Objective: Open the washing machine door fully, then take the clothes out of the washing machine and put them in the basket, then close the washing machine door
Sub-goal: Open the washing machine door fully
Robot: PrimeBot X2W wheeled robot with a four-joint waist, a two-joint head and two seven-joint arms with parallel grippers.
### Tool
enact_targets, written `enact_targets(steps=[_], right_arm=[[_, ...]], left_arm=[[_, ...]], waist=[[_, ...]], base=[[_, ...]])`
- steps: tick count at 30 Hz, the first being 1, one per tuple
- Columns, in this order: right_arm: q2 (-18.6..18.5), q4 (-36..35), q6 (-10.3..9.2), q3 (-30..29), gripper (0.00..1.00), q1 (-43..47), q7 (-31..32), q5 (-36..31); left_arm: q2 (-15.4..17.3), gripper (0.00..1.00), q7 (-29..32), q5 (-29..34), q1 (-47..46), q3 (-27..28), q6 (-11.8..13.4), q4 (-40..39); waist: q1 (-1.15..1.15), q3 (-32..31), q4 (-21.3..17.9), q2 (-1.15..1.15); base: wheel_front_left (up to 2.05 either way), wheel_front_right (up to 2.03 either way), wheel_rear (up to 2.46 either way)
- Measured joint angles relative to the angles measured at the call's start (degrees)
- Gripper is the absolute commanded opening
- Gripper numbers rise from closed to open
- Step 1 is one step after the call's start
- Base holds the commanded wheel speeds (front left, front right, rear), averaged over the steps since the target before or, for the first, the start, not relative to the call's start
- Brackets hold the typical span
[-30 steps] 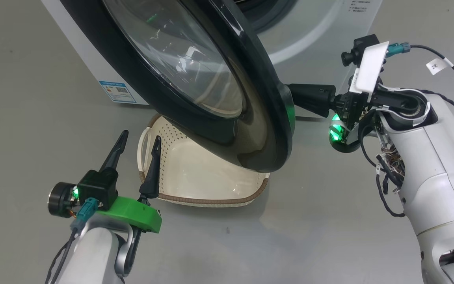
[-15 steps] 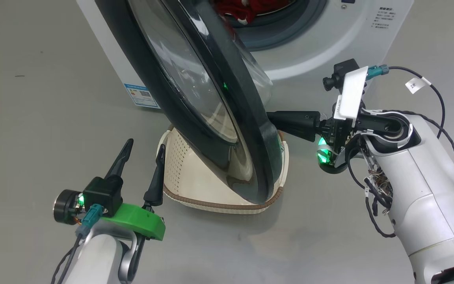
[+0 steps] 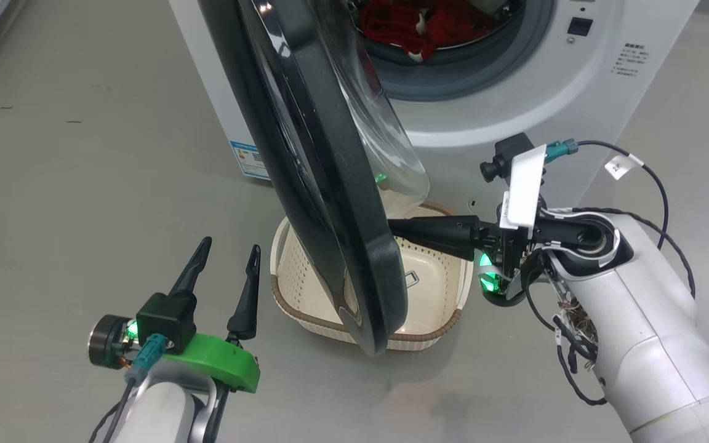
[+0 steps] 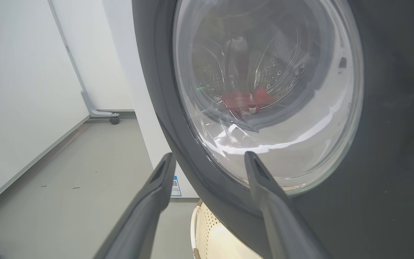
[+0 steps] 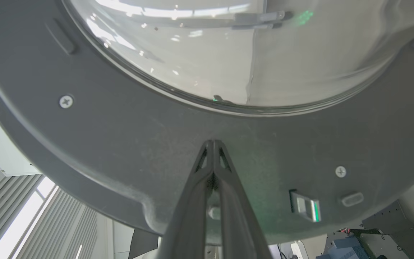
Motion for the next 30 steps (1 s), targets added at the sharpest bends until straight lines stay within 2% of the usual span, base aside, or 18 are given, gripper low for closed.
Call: enact_targets(steps=[12,21,30], right_arm=[[0.01,-4.07,0.00,5.59,0.00,2.71,-2.02,5.32],[0.09,-5.86,0.01,8.69,0.00,3.55,-4.99,6.50],[0.33,-6.58,0.01,7.28,0.00,5.06,-8.98,7.37]], left_arm=[[0.11,1.00,0.00,-0.01,1.43,0.10,0.94,0.25],[0.14,1.00,0.00,-0.01,1.75,0.20,1.01,0.05],[0.14,1.00,0.00,0.00,1.99,0.64,1.04,-0.55]], waist=[[0.00,-2.04,2.37,0.00],[0.00,-2.23,3.24,0.00],[0.00,-1.95,3.09,0.00]], base=[[0.00,0.00,0.00],[0.00,0.00,0.00],[0.00,0.00,0.00]])
